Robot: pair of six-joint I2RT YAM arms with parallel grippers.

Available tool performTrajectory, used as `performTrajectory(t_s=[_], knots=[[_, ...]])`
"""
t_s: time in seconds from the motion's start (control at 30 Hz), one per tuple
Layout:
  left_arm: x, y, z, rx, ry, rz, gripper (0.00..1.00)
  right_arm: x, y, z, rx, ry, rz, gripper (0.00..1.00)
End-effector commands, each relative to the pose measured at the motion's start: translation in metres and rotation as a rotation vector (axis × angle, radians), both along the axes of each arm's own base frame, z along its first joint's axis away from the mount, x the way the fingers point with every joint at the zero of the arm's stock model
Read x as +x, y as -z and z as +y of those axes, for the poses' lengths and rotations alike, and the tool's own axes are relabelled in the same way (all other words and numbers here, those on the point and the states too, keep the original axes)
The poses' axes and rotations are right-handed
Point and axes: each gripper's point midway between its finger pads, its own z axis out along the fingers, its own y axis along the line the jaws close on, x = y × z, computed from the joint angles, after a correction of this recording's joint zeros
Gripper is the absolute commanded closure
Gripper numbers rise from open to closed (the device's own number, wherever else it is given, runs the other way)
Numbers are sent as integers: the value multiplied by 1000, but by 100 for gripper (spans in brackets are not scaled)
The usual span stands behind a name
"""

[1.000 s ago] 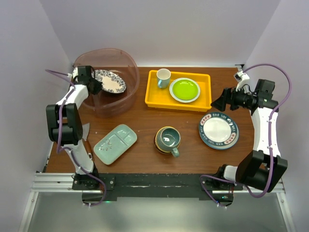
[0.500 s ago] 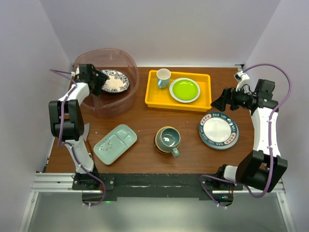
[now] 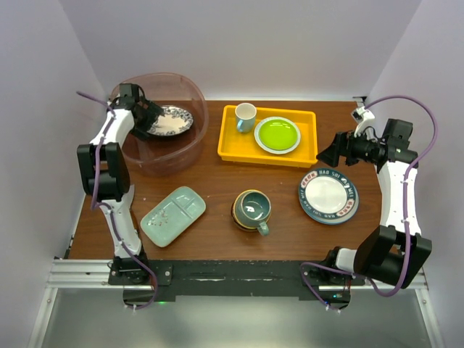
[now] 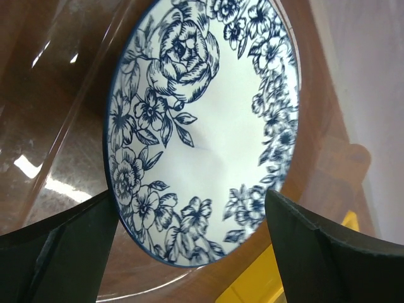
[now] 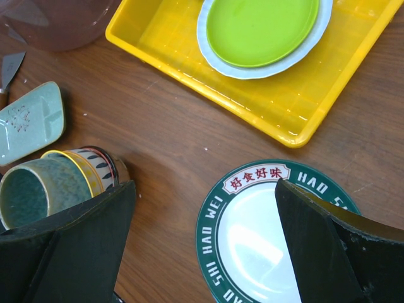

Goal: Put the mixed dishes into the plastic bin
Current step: Place the plate in the plastic bin.

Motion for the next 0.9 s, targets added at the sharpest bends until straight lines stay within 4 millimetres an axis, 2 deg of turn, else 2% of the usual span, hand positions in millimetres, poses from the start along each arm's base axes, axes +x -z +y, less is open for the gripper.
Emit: performTrajectory(t_s=[0.0,0.13,0.17,0.37,0.57,0.67,0.7,0.77,0.8,0.83,0.87], knots=[[-4,-19,9,29,-24,17,0,3,-12,-3,-27,7,-47,4],[-3,-34,12,36,-35,16,0,3,-14,-5,-45,11,-45,4],[1,-44,14,42,-45,0,0,4,-14,-7,-57,12,-48,4],[-8,-62,20,54,-91,17,0,5,-14,-11,-83,17,-40,4],[-18,-78,12,28,-63,4,0,6,-14,-15,-108,19,-32,4],[-19,-99,8,23,-45,-56,0,7,-17,-18,-137,13,-37,4],[-22,-113,8,23,-43,-88,0,6,-16,-19,-140,11,-31,4],[-23,-125,6,22,-32,-126,0,7,-19,-21,-165,7,-41,4],[-27,-140,5,24,-25,-168,0,5,-19,-22,-171,5,-37,3],[-31,-141,5,26,-18,-174,0,6,-22,-23,-181,4,-47,3],[-29,-151,4,33,-13,-218,0,6,-21,-24,-191,6,-46,3]])
